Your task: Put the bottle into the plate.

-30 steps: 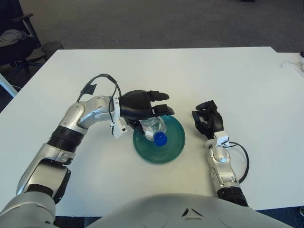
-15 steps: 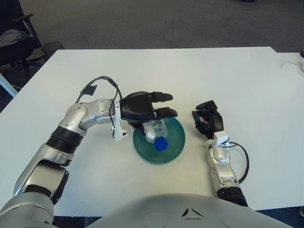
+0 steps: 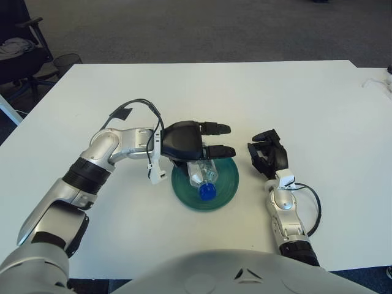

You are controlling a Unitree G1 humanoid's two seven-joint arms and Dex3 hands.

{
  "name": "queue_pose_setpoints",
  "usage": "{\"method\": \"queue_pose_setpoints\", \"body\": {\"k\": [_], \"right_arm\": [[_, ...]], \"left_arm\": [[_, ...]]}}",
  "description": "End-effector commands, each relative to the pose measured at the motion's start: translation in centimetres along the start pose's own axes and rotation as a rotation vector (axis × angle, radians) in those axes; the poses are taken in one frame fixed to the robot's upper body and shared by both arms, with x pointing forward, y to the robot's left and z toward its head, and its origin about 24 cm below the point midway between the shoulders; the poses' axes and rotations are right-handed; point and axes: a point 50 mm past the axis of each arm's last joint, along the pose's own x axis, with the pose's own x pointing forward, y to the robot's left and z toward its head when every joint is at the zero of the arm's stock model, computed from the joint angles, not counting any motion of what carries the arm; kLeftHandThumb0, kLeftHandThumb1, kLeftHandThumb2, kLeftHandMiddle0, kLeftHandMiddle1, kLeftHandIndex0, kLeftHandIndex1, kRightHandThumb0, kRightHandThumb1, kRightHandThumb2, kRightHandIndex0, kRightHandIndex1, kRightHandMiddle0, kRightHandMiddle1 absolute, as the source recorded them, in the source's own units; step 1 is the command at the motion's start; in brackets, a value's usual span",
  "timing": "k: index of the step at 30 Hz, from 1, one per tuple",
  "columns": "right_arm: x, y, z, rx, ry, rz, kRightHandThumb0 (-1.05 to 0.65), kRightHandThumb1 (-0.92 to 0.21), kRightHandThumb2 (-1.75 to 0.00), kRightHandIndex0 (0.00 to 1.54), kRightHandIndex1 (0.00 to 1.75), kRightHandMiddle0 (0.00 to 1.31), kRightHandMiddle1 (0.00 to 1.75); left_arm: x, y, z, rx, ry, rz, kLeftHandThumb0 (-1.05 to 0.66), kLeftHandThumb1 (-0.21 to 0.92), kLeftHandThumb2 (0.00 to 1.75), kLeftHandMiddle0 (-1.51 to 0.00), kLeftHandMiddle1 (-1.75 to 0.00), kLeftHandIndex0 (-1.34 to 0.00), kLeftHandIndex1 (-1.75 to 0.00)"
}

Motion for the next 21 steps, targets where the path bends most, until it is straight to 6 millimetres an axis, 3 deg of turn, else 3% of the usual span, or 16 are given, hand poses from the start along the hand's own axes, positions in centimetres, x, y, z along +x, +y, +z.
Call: {"method": "queue_pose_setpoints", "body": {"k": [1, 9, 18, 21], "right_arm": [[-2.6, -0.9, -4.8, -0.060, 0.260, -0.022, -0.01, -0.84, -0.51, 0.35, 1.43, 0.33, 1.63], [-2.6, -0.7, -4.9, -0.056, 0.270, -0.038, -0.01, -0.85, -0.48, 0.35, 1.39, 0.36, 1.64], [-2.8, -0.2, -4.5, 0.013, 0.250, -0.039, -0.01, -0.89, -0.39, 0.36, 1.34, 0.37, 1.62], [-2.7, -0.3, -4.4, -0.049, 0.236, -0.051, -0.01, -0.90, -0.37, 0.35, 1.34, 0.37, 1.63]], "left_arm": [[0.2, 0.0, 0.1, 0.049, -0.057, 0.008, -1.04, 0.92, 0.86, -0.07, 0.00, 0.00, -0.19], [1.7, 0.8, -1.0, 0.089, -0.158, 0.064, -1.05, 0.92, 0.78, -0.03, 0.00, 0.00, -0.07], [1.8, 0.9, -1.5, 0.125, -0.221, 0.049, -1.03, 0.92, 0.63, 0.00, 0.00, 0.00, 0.00], [1.8, 0.7, -1.7, 0.142, -0.225, 0.031, -1.00, 0.92, 0.57, 0.00, 0.00, 0.00, 0.00]]}}
